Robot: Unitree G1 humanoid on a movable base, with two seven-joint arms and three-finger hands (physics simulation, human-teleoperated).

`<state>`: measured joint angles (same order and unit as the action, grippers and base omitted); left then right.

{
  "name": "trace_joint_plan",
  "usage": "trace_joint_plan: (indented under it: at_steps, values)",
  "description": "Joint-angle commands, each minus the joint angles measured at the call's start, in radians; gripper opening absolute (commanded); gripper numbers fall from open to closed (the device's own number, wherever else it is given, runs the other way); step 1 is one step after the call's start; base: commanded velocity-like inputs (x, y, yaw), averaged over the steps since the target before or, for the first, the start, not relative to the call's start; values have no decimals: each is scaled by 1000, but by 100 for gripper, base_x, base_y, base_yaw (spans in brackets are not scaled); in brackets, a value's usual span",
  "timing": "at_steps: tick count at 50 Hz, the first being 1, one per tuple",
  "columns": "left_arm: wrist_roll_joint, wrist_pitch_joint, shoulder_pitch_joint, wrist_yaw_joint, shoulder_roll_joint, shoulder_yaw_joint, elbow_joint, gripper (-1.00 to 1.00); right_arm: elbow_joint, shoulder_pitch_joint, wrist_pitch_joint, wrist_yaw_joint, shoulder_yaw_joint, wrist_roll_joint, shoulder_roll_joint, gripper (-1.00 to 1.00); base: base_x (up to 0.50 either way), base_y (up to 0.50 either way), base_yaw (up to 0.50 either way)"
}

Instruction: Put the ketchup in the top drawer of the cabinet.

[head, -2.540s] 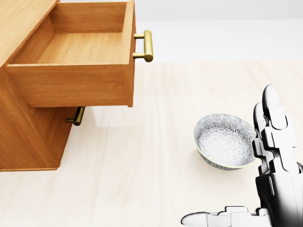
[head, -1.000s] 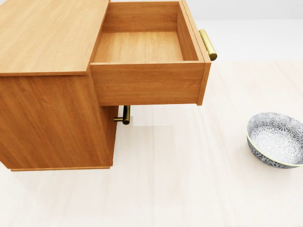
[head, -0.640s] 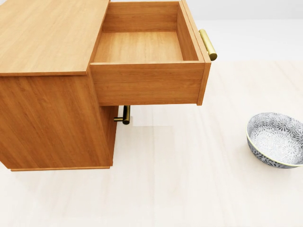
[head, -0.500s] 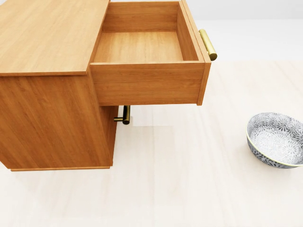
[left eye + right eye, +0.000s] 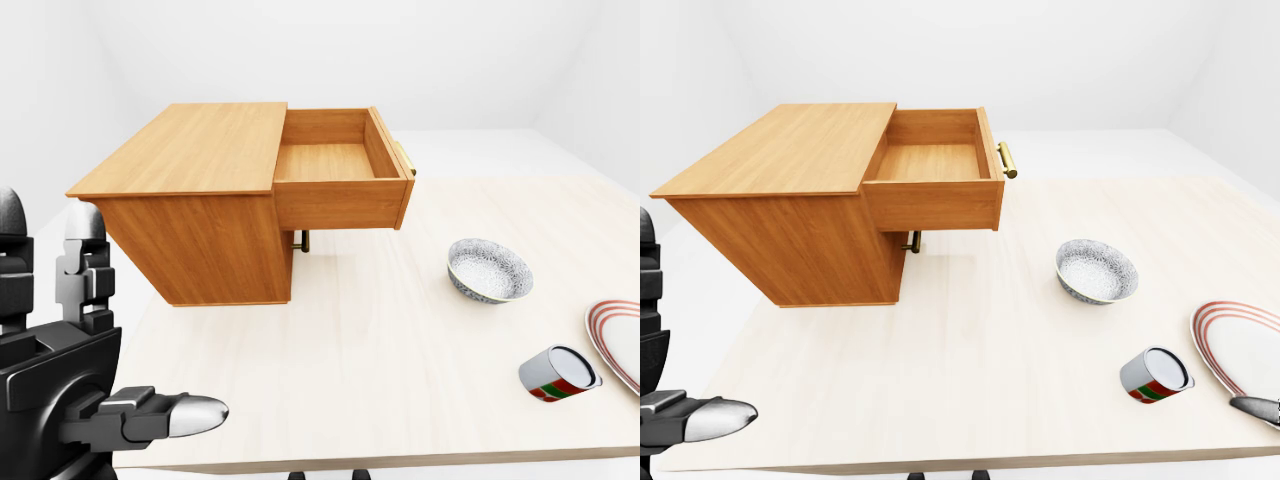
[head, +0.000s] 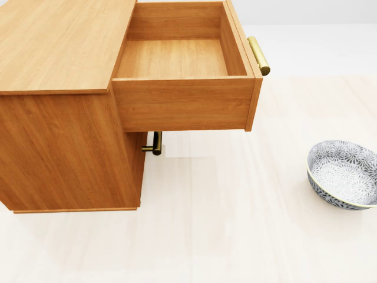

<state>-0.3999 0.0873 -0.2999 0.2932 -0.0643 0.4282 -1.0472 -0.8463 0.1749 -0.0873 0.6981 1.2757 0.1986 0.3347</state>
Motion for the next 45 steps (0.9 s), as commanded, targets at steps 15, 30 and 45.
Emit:
trace_joint_plan:
  at_steps: [15, 30, 45]
  values:
    - [34, 0, 3, 19, -21, -11, 0, 100, 237, 53, 0, 0, -158, 220, -79, 100, 0, 0, 0]
    - [43, 0, 8, 21, -24, -16, 0, 100, 370, 57, 0, 0, -214, 289, -70, 100, 0, 0, 0]
    - [63, 0, 2, 31, -32, -28, 7, 100, 513, 36, 0, 0, -277, 332, -23, 100, 0, 0, 0]
